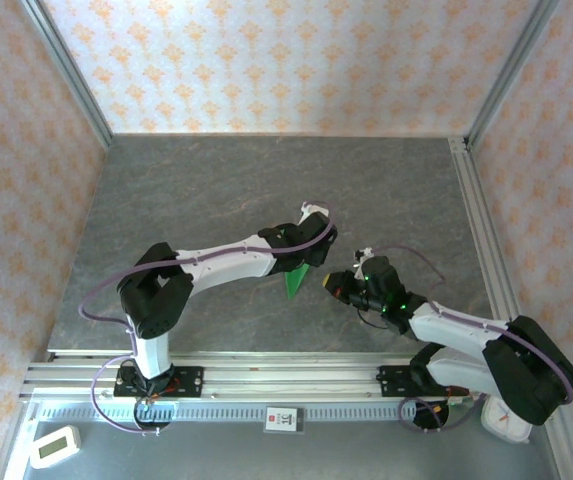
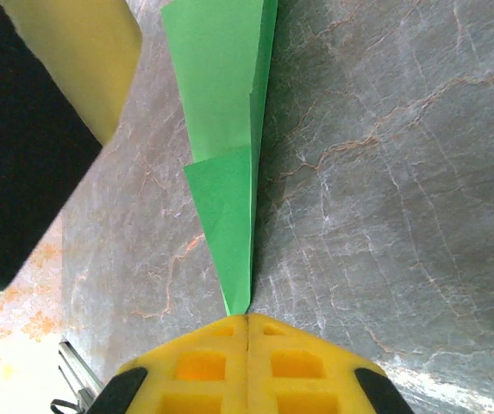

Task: Fold a paper plane with a square sheet of paper (pick it up from the middle)
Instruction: Move the paper plane to the center of the table.

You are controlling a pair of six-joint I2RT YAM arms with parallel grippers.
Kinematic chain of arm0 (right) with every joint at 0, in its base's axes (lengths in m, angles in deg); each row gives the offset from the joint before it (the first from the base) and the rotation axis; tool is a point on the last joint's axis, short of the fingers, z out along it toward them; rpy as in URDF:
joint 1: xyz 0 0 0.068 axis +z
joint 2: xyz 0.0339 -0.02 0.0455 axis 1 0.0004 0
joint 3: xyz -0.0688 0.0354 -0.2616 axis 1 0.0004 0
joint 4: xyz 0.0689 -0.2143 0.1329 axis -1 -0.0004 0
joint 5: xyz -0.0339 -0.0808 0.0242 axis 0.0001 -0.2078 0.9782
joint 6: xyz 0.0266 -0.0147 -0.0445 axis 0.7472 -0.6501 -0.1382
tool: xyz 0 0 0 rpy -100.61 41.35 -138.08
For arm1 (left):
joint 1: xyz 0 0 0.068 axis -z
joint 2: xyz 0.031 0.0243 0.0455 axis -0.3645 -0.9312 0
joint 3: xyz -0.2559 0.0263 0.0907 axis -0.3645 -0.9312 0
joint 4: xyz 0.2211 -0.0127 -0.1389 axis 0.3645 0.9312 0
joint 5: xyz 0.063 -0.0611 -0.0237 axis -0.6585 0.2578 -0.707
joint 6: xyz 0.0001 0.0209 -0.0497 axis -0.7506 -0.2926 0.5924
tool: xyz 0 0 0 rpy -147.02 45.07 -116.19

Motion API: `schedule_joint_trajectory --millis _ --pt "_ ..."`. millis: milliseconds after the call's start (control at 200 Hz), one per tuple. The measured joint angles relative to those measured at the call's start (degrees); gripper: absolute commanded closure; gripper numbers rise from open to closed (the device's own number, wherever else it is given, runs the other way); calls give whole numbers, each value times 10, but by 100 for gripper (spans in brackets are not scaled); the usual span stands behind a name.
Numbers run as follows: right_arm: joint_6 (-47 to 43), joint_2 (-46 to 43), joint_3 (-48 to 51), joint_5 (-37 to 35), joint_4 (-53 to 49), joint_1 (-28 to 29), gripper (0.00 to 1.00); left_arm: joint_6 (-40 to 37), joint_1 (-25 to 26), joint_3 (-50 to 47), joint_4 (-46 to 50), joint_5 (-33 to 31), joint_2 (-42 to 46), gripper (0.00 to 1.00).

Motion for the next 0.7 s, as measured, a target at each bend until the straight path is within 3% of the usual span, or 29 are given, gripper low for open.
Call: schedule_joint_trajectory --millis 175,340,500,701 --pt "0 0 0 0 0 0 100 2 -16 -4 10 0 1 32" --pt "0 2 0 0 0 0 100 17 -66 -73 -10 13 30 25" --pt "-2 5 0 0 0 0 100 28 -109 -135 -51 64 41 21" --pt "-2 13 0 0 0 0 100 33 -115 -168 -115 149 41 21"
